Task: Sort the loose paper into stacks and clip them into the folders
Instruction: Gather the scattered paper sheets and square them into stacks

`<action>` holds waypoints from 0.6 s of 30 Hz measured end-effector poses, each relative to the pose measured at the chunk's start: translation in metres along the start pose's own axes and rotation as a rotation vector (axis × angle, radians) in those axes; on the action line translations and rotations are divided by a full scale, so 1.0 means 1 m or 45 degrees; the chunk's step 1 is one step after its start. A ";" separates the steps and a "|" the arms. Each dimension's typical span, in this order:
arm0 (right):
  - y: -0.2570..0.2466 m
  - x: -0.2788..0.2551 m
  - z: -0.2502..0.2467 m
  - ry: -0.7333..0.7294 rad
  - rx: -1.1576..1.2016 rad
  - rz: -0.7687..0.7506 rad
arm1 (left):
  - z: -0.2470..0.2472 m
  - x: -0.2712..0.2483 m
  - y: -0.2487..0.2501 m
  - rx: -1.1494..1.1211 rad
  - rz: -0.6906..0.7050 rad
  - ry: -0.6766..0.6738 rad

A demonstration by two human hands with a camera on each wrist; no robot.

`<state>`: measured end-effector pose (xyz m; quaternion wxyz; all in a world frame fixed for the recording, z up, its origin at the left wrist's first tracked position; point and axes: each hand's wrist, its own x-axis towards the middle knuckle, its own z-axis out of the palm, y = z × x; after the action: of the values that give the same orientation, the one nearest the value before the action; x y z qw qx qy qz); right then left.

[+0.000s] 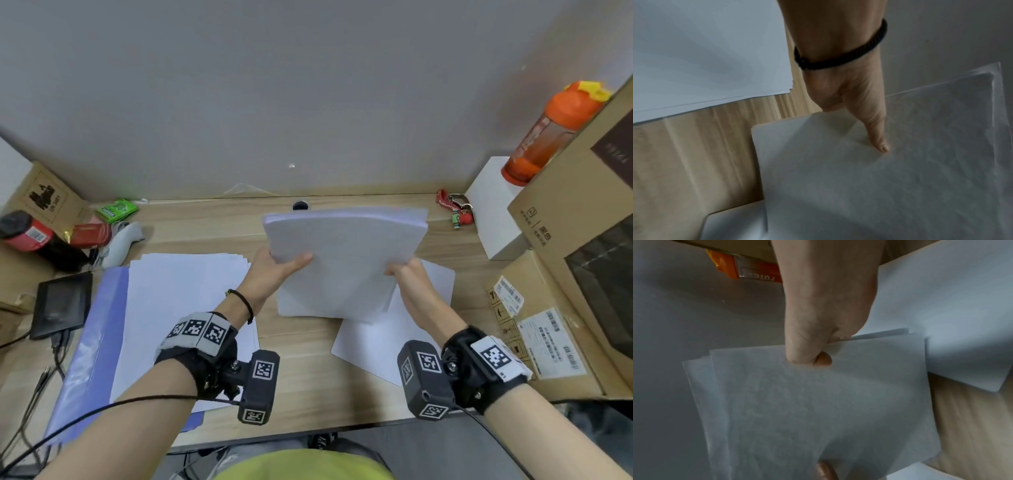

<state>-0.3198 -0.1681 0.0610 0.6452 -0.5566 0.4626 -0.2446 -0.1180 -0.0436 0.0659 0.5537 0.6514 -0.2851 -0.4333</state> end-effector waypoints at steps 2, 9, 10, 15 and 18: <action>-0.012 0.004 -0.001 0.054 0.081 -0.055 | 0.000 0.004 0.011 -0.033 0.042 0.014; 0.004 0.003 -0.001 0.053 0.040 -0.028 | -0.006 0.001 0.000 0.070 0.039 0.033; 0.006 0.002 -0.001 0.062 0.044 -0.027 | -0.005 0.001 -0.002 0.094 0.042 0.034; 0.008 0.002 0.001 0.126 0.063 0.000 | 0.001 0.000 -0.008 0.155 -0.012 0.103; 0.014 0.000 0.004 0.069 0.011 0.085 | 0.005 -0.002 -0.015 0.149 -0.067 0.169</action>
<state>-0.3197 -0.1623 0.0473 0.6426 -0.5312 0.4974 -0.2399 -0.1248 -0.0411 0.0522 0.5206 0.7173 -0.2554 -0.3862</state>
